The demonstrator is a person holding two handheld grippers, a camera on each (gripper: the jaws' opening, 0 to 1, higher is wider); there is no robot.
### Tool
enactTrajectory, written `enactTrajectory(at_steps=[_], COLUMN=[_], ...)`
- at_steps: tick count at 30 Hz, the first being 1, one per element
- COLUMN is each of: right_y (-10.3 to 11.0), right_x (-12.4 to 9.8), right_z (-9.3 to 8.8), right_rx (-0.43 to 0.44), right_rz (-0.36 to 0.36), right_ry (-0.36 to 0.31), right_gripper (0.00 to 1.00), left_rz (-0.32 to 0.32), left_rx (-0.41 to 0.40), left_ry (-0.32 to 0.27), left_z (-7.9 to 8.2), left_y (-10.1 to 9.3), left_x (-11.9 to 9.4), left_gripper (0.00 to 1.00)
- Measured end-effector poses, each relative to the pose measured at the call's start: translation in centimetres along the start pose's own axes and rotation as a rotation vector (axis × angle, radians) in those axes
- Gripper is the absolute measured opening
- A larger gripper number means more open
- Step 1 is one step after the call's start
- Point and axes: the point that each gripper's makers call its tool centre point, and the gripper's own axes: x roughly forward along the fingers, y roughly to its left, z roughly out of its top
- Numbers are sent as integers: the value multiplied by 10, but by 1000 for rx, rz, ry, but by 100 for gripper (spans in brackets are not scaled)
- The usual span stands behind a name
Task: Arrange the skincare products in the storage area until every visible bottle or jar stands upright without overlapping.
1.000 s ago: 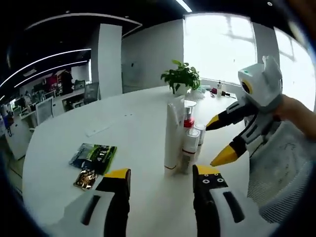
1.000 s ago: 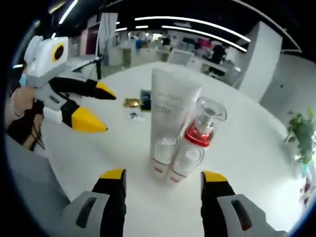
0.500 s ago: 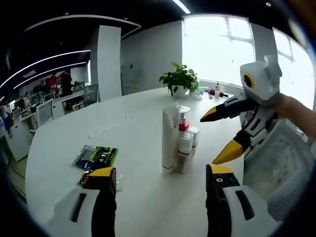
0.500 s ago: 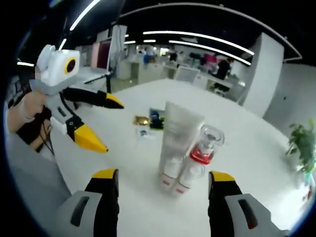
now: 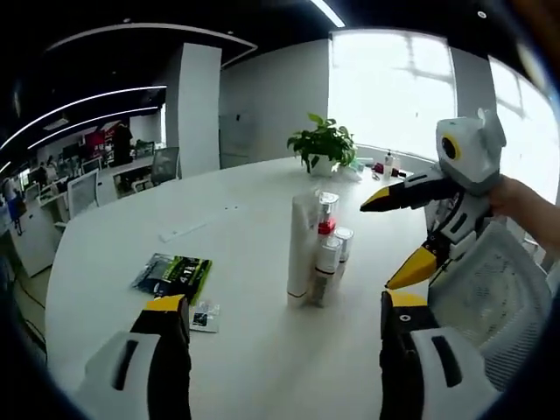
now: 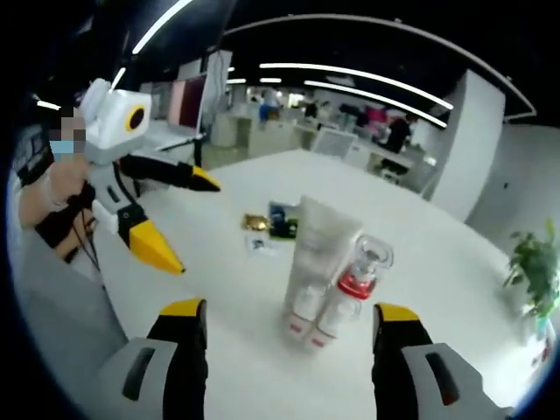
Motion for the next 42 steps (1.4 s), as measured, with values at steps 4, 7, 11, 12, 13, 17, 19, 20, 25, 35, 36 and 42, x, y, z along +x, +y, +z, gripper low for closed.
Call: enactTrajectory(at_steps=[4, 7, 11, 12, 13, 17, 19, 20, 25, 35, 36, 42], right_y=[1, 1, 1, 1, 1, -1, -1, -3, -5, 0, 0, 3], right_x=[-1, -2, -3, -3, -3, -4, -4, -5, -5, -2, -2, -1], right_z=[5, 9, 11, 11, 11, 11, 11, 12, 13, 16, 16, 14], right_rx=[-8, -12, -22, -22, -25, -32, -32, -28, -22, -26, -27, -34], right_rz=[1, 2, 0, 0, 0, -3, -4, -12, -21, -6, -6, 2], right_ry=[-9, -19, -24, -24, -25, -24, -27, -31, -40, -45, -43, -31], right_gripper=[74, 75, 75, 75, 75, 76, 76, 76, 76, 78, 79, 82], left_rz=[7, 8, 11, 12, 12, 15, 18, 17, 20, 30, 30, 37], left_rx=[-12, -13, -20, -23, -23, -26, -27, -27, -24, -28, -26, -30], left_ry=[-8, -11, -15, -15, -14, -9, -11, -11, 2, -2, -5, -2], left_z=[3, 4, 5, 5, 5, 4, 5, 5, 3, 1, 1, 0], left_y=[3, 3, 3, 3, 3, 3, 3, 3, 4, 4, 4, 9], left_x=[-4, -7, -9, -9, -9, -10, -11, -11, -12, -17, -18, -22], left_gripper=[89, 90, 91, 92, 93, 96, 97, 96, 97, 98, 99, 99])
